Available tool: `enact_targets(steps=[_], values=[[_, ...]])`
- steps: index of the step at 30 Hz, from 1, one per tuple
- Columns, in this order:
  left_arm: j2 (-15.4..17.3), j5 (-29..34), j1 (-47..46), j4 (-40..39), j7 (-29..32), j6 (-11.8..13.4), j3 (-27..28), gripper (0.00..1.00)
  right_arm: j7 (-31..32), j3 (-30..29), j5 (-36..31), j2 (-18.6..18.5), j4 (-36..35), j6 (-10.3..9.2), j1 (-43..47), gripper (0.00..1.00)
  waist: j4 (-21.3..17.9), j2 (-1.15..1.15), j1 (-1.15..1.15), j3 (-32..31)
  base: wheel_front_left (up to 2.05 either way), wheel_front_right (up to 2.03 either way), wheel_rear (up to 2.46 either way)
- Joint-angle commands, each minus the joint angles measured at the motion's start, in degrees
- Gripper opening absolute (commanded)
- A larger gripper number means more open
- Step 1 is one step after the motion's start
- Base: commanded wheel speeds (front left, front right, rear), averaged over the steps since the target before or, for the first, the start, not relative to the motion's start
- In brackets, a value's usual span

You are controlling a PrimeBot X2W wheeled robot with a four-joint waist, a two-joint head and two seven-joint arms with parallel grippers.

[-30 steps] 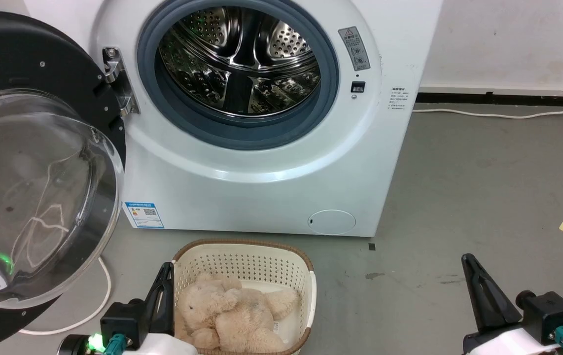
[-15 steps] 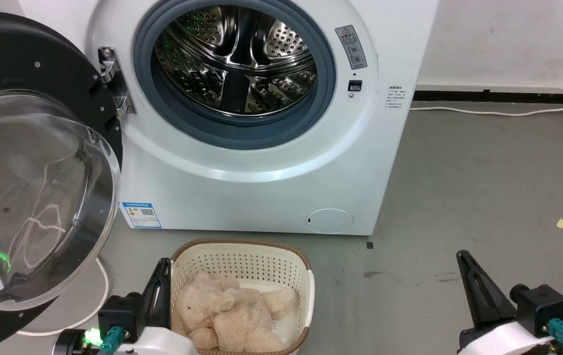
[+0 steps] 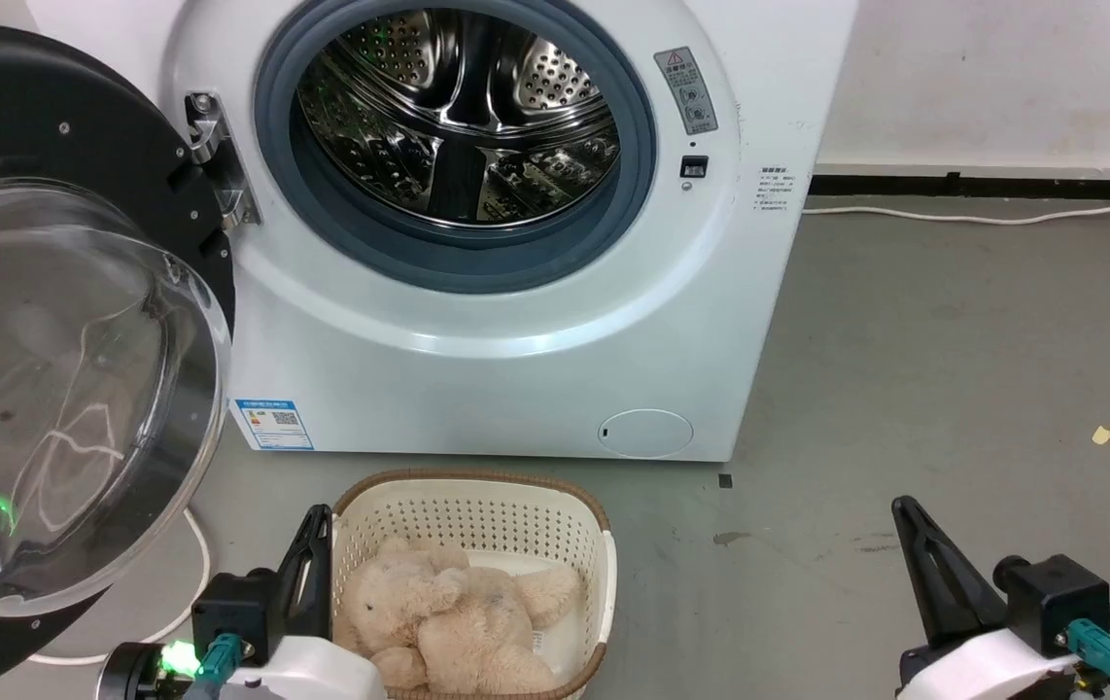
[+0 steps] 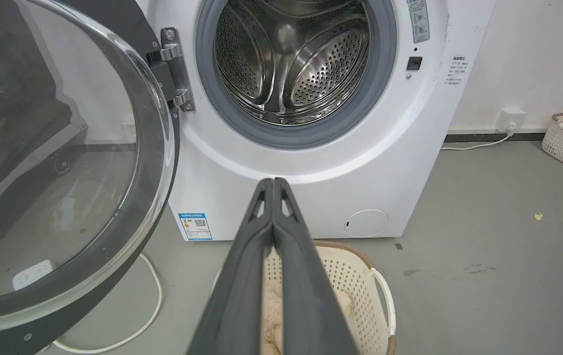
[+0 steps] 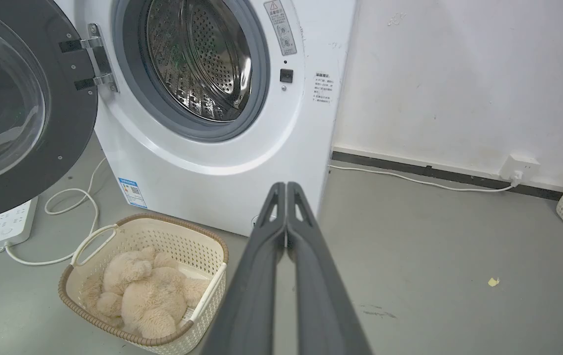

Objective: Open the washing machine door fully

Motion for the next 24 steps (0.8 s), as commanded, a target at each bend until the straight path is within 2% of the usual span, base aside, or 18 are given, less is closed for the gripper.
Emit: enact_targets(steps=[1, 24], values=[[-0.4, 0.6, -1.1, -0.3, 0.4, -0.2, 0.5, 0.00, 0.3, 0.2, -0.3, 0.1, 0.1, 0.04, -1.3, 0.00, -0.1, 0.00, 0.00, 0.0, 0.00, 0.00, 0.00], [-1.0, 2.4, -2.0, -0.8, 2.9, -1.2, 2.3, 0.00, 2.9, 1.0, -0.9, 0.1, 0.6, 0.04, -2.5, 0.00, -0.7, 0.00, 0.00, 0.3, 0.00, 0.00, 0.00]])
